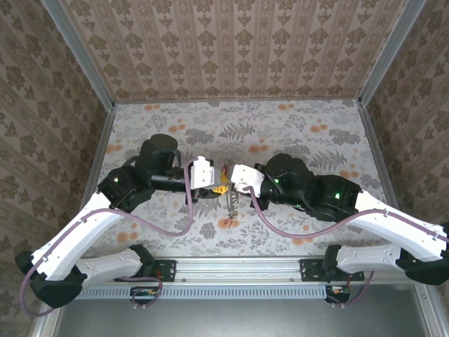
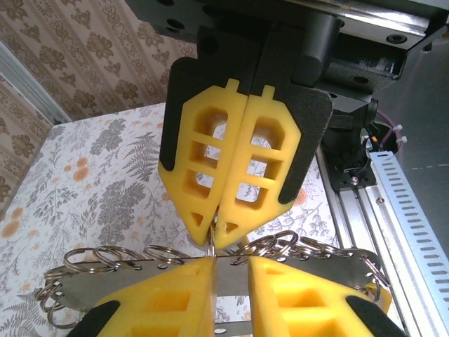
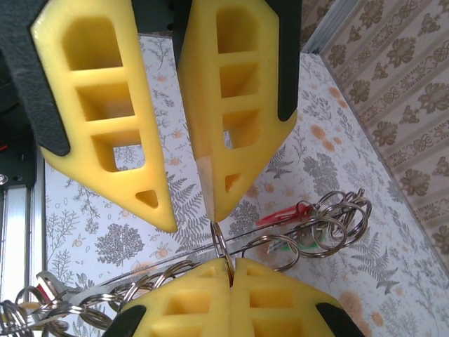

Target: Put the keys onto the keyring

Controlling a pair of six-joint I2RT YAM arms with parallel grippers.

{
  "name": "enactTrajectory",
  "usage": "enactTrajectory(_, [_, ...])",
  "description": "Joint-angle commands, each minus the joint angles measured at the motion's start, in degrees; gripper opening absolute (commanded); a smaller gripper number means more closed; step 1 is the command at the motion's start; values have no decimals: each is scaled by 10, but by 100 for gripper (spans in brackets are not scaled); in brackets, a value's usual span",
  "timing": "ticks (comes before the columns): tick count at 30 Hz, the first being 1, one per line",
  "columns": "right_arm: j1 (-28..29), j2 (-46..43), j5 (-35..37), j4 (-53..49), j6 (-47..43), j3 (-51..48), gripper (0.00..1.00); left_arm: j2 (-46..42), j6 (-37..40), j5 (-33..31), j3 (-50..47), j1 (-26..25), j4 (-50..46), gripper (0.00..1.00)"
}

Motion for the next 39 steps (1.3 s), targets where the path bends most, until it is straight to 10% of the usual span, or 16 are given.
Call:
enactTrajectory(1, [0,-9,-18,20,12,17,0,5,3,-10,7,-7,20,18])
enactTrajectory(26, [-5,-17,-28,35,17,7,0,15,0,-36,2,-24,31,19])
enactTrajectory(29, [-5,-16,-28,36,15,6,0,13,-2,-34,1,-24,32,0])
enactTrajectory(39, [-6,-44,-66,62,15,-29,7,-42,-89,60,-71,-1,167,0])
